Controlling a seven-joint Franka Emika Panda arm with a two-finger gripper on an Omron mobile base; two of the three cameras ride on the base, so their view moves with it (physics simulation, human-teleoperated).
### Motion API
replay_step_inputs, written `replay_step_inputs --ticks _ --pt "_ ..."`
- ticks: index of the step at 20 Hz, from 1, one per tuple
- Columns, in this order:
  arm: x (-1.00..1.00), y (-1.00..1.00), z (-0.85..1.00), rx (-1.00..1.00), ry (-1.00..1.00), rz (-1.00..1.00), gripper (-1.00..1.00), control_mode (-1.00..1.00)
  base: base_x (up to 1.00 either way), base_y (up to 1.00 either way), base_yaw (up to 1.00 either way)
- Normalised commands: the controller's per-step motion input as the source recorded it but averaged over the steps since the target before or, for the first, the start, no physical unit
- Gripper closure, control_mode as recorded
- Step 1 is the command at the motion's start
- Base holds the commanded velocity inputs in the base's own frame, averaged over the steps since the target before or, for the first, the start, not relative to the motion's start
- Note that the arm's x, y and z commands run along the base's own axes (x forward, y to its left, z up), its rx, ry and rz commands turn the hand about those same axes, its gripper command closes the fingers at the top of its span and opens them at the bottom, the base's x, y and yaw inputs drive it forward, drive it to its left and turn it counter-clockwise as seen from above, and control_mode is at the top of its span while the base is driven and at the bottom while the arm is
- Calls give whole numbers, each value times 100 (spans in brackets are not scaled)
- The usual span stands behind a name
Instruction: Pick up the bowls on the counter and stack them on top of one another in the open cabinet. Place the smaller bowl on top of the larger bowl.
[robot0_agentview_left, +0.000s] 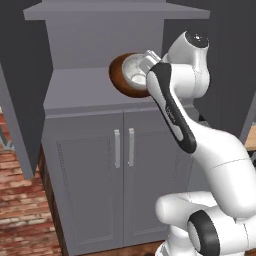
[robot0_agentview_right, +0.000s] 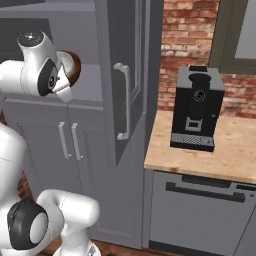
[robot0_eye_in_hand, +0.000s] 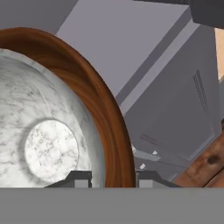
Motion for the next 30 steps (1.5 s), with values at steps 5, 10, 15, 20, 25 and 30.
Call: replay_step_inputs --ticks 5,10,15,20,25,30 --pt "0 -3 0 11 3 0 100 -100 0 0 0" --pt "4 11 -3 3 0 -1 100 -100 0 0 0" --pt "12 16 -5 1 0 -2 100 -100 0 0 0" --pt "11 3 -11 0 0 0 100 -100 0 0 0" --pt "43 11 -22 0 0 -4 100 -100 0 0 0" --pt "59 13 -20 2 0 -5 100 -100 0 0 0"
